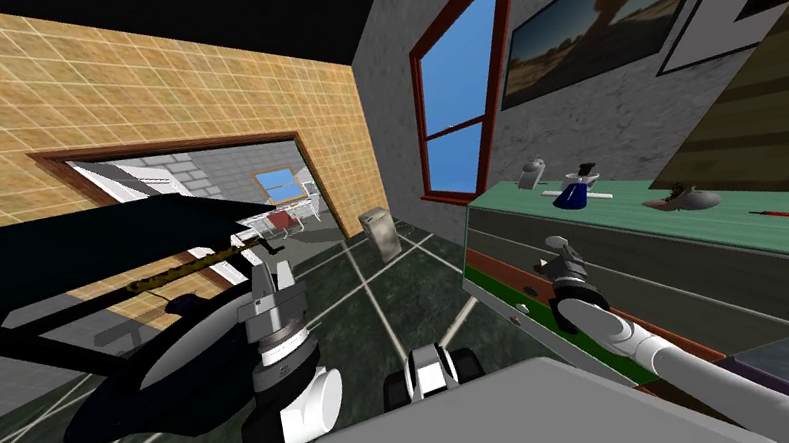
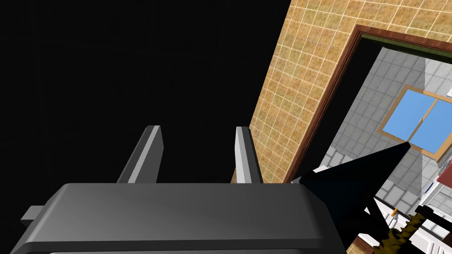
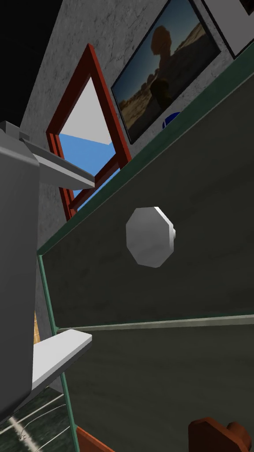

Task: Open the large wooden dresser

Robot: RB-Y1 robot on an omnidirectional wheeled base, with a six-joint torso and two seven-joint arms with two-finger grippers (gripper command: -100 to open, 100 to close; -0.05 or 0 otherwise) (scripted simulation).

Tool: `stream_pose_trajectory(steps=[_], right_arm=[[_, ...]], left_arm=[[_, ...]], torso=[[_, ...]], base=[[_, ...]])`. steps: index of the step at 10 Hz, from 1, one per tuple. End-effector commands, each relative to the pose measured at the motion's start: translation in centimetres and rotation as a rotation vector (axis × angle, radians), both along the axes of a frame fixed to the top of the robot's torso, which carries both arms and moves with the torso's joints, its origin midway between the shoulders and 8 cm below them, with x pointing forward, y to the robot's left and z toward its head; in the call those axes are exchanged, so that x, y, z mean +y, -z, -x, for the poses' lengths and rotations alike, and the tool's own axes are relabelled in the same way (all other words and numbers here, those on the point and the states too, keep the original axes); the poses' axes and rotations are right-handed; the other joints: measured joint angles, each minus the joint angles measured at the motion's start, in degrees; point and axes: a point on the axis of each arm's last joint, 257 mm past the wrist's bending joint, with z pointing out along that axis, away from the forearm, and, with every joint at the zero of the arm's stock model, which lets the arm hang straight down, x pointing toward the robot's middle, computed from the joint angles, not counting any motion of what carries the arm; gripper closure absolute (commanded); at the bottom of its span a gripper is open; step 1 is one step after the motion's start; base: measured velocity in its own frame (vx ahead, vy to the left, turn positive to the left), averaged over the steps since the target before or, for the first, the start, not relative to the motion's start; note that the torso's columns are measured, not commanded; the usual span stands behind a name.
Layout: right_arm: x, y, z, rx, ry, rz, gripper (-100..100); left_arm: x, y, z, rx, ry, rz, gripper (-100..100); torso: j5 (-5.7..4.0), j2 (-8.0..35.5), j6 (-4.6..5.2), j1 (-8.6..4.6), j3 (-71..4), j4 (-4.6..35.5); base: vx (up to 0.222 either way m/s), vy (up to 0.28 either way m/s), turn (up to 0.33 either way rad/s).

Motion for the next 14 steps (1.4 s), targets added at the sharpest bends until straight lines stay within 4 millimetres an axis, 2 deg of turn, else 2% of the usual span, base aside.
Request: stream_pose_trajectory(steps=[1,7,14], right_arm=[[1.0,-0.8,-1.9,0.003,-0.071,-0.017,-100],[4.0,-2.1,-5.4,0.027,-0.233,-0.06,-100],[7.6,-2.9,-8.2,0.072,-0.395,-0.11,-100]], left_arm=[[0.0,0.0,0.0,0.0,0.0,0.0,0],[0.0,0.0,0.0,0.0,0.0,0.0,0],[0.0,0.0,0.0,0.0,0.0,0.0,0]], torso=[[0.02,0.1,0.01,0.02,0.0,0.0],[-0.04,0.1,0.02,-0.15,0.1,0.0],[-0.03,0.1,0.01,-0.1,0.1,0.0]], base=[[-0.057,-0.111,0.065],[-0.056,-0.121,0.074],[-0.053,-0.101,0.063]])
